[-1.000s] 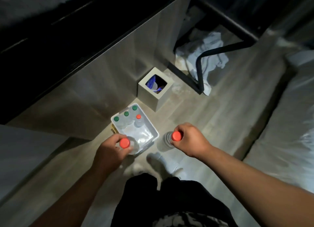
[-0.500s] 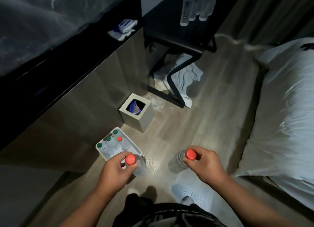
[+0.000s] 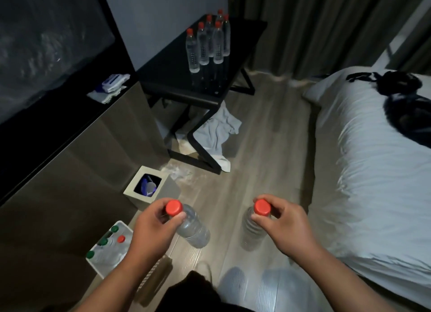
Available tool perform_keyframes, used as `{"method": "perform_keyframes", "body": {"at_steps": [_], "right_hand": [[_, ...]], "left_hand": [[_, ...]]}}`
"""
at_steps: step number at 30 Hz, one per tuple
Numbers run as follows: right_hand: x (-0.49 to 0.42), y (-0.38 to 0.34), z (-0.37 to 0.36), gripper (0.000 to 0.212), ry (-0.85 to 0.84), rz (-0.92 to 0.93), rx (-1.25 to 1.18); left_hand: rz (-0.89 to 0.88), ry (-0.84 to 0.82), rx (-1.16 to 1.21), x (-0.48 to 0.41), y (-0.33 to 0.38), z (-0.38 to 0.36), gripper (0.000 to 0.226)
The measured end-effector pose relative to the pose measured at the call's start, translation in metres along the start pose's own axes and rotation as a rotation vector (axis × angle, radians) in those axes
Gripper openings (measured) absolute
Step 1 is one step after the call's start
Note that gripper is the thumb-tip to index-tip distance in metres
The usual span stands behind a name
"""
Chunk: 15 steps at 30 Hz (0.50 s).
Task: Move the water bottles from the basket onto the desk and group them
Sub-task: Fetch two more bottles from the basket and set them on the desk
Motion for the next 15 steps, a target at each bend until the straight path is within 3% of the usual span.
{"method": "perform_keyframes", "body": {"at_steps": [5, 11, 15], "right_hand": [[-0.063, -0.002, 0.022, 0.039, 0.026, -0.02, -0.062], [-0.169, -0.008, 0.035, 0.028, -0.018, -0.097, -0.014], [-0.235, -0.024, 0.065, 0.034, 0.039, -0.063, 0.083]], "left_hand": [[-0.069, -0.046, -0.027, -0.064, 0.041, -0.031, 0.04], [-0.08, -0.129, -0.01, -0.172, 0.07, -0.068, 0.027], [-0.152, -0.159, -0.019, -0.24, 0.111, -0.093, 0.039]]}}
Point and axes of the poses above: each hand's wrist, its own x-axis away from the middle knuckle, its own z-axis out of the back of the hand, y = z × x, the point moved 9 cm from there along -x, towards the middle knuckle, and after that the axes turned 12 degrees about -x, right-handed, at the moved point
